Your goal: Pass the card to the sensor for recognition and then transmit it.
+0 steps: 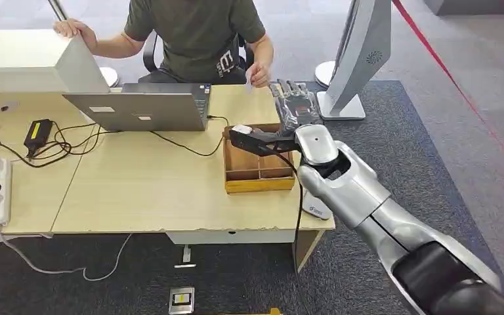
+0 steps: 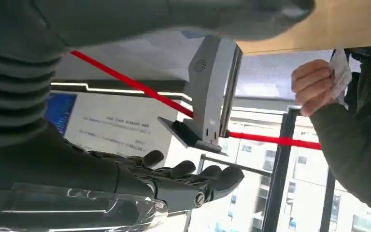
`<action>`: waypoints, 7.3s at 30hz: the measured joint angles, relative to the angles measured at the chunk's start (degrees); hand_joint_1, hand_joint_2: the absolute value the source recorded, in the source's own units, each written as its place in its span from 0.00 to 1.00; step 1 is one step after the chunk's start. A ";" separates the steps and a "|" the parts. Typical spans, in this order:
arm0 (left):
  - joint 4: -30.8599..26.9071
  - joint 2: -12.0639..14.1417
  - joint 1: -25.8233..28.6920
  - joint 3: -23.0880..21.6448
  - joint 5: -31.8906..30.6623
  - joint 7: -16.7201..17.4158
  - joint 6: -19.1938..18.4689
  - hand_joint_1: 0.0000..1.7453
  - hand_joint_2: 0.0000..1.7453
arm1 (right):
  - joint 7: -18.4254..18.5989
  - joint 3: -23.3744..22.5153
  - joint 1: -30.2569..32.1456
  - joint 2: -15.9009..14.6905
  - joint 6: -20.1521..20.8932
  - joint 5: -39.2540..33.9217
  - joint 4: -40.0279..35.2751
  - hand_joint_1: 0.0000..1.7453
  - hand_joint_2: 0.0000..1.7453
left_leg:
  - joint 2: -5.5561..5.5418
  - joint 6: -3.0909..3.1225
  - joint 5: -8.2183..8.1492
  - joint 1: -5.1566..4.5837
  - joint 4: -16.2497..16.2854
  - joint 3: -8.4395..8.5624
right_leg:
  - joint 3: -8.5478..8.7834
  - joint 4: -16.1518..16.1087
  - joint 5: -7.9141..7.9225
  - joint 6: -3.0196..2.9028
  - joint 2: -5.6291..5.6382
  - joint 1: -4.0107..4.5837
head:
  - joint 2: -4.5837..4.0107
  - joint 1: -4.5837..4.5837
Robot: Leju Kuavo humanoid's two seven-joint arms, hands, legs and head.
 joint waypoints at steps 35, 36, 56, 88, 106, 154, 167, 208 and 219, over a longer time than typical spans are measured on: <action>0.07 -0.81 0.79 1.79 0.72 -0.66 3.71 0.00 0.00 | 4.61 -21.57 45.57 -20.88 -16.63 -14.08 -46.83 0.00 1.00 | 0.15 0.00 -0.32 -0.01 0.02 0.17 | 0.12 -0.19 -0.09 0.00 0.21 -0.01 | -0.02 0.04; 0.07 -0.83 0.76 1.79 0.81 -0.59 4.04 0.00 0.00 | 5.53 -21.53 46.38 -21.73 -18.04 -14.05 -48.22 0.00 1.00 | 0.16 0.00 -0.32 -0.01 0.02 0.19 | 0.10 -0.18 -0.09 0.00 0.24 -0.01 | -0.02 0.04; -0.11 -2.58 0.22 3.63 3.54 -1.25 6.91 0.00 0.00 | 8.28 -8.70 47.58 -22.18 -39.58 -1.00 -51.75 0.00 1.00 | 0.14 -0.02 -0.29 0.04 -0.03 0.22 | 0.21 -0.15 -0.15 -0.05 0.24 0.03 | 0.00 0.02; -0.22 -4.02 0.13 5.38 8.04 -2.56 8.11 0.00 0.00 | 0.41 -5.11 34.44 3.24 -15.28 21.57 -26.58 0.00 1.00 | 0.15 -0.09 -0.22 0.08 -0.03 0.23 | 0.21 -0.09 -0.12 -0.09 0.21 0.07 | 0.00 0.04; -0.20 -4.09 0.19 6.69 7.52 -1.88 6.32 0.00 0.00 | 8.39 -6.14 33.63 5.53 -9.44 16.92 -25.31 0.00 1.00 | 0.15 -0.09 -0.22 0.07 -0.02 0.25 | 0.20 -0.10 -0.12 -0.09 0.21 0.07 | -0.02 0.07; -0.20 -3.10 0.22 6.99 5.64 -1.33 4.11 0.00 0.00 | 7.65 -7.54 27.65 10.10 -16.06 14.75 -1.90 0.00 1.00 | 0.14 -0.10 -0.21 0.08 -0.03 0.23 | 0.20 -0.08 -0.11 -0.11 0.21 0.07 | -0.02 0.04; -0.20 -3.08 0.21 6.99 5.66 -1.51 4.76 0.00 0.00 | 6.71 -7.13 22.10 11.61 -16.76 15.24 6.45 0.00 1.00 | 0.14 -0.11 -0.20 0.08 -0.02 0.25 | 0.20 -0.06 -0.09 -0.13 0.21 0.08 | 0.00 0.04; -0.20 -3.10 0.26 6.99 5.90 0.07 6.16 0.00 0.00 | 5.99 -6.75 20.34 11.58 -16.68 16.26 13.01 0.00 1.00 | 0.14 -0.11 -0.20 0.08 -0.02 0.27 | 0.20 -0.06 -0.09 -0.13 0.21 0.08 | 0.00 0.04; -0.20 -3.10 0.26 6.99 5.99 0.02 6.23 0.00 0.00 | 5.83 -6.75 20.35 11.82 -16.79 16.26 13.35 0.00 1.00 | 0.14 -0.11 -0.20 0.07 -0.02 0.27 | 0.20 -0.07 -0.09 -0.13 0.21 0.07 | -0.02 0.04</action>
